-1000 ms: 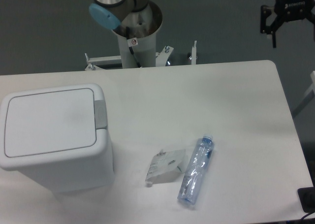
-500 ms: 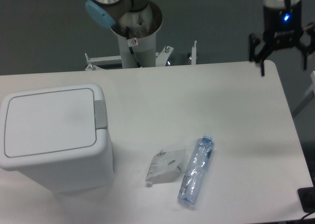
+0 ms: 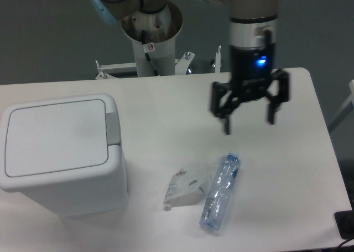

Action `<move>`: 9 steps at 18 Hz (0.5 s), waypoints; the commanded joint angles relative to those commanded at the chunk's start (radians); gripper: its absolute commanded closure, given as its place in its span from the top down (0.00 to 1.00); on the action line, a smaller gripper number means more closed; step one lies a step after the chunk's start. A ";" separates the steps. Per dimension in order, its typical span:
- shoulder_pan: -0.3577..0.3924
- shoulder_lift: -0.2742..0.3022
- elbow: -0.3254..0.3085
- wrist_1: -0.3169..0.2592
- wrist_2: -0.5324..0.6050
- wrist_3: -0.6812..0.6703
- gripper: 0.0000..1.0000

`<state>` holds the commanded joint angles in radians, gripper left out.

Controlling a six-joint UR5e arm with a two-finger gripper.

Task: Open the trash can
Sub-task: 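Move the open gripper toward the grey tab on the trash can lid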

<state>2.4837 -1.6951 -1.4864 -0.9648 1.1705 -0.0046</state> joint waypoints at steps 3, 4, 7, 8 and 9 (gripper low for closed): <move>-0.048 0.012 -0.050 -0.002 -0.021 0.003 1.00; -0.046 0.011 -0.066 -0.002 -0.038 0.003 1.00; -0.048 0.012 -0.087 -0.002 -0.043 0.003 1.00; -0.049 0.012 -0.094 -0.002 -0.048 0.002 1.00; -0.057 0.015 -0.098 -0.002 -0.048 0.000 1.00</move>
<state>2.4268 -1.6797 -1.5846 -0.9664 1.1229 -0.0046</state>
